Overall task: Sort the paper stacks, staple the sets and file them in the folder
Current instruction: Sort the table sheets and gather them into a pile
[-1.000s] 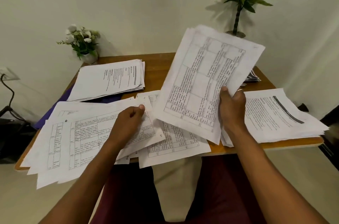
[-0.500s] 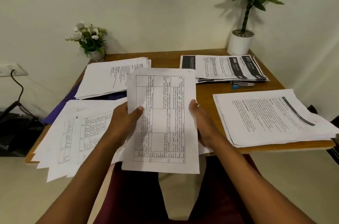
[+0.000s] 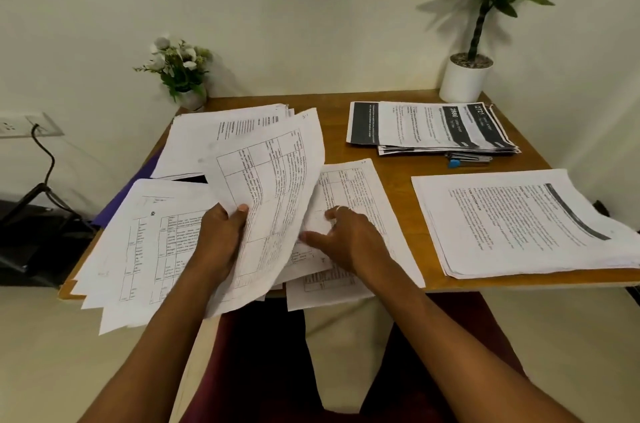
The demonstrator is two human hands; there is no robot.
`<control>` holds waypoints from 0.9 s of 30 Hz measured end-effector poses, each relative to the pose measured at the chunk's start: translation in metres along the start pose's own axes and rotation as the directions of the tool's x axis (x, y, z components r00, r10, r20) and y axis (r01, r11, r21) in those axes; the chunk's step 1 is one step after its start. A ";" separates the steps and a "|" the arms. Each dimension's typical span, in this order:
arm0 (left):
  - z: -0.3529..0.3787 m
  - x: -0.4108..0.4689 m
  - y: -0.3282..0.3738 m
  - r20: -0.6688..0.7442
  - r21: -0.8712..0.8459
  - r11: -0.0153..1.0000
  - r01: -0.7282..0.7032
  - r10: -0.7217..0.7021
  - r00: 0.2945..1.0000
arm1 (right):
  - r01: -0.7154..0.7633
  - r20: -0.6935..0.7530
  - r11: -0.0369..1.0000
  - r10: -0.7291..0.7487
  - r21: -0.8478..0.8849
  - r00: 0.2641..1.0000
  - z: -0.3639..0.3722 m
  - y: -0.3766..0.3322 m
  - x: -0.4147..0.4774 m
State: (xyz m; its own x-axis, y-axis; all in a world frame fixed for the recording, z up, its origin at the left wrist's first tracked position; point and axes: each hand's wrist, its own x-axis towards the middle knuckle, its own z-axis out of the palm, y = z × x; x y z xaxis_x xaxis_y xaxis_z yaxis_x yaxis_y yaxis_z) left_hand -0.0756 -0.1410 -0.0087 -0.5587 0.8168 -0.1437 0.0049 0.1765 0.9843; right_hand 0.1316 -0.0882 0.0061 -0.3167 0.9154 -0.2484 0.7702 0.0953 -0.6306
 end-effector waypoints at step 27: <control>0.009 -0.003 -0.005 0.034 0.094 0.996 -0.011 0.008 0.999 | -0.148 0.086 0.344 0.188 0.927 0.978 -0.032 0.030 0.016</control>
State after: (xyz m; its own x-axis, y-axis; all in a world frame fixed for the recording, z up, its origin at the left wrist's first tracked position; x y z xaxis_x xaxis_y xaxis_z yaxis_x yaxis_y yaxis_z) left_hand -0.0667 -0.1391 -0.0139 -0.5301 0.8364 -0.1396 0.0888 0.2185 0.9718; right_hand 0.1674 -0.0577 0.0068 -0.2126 0.8800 -0.4248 -0.2018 -0.4649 -0.8621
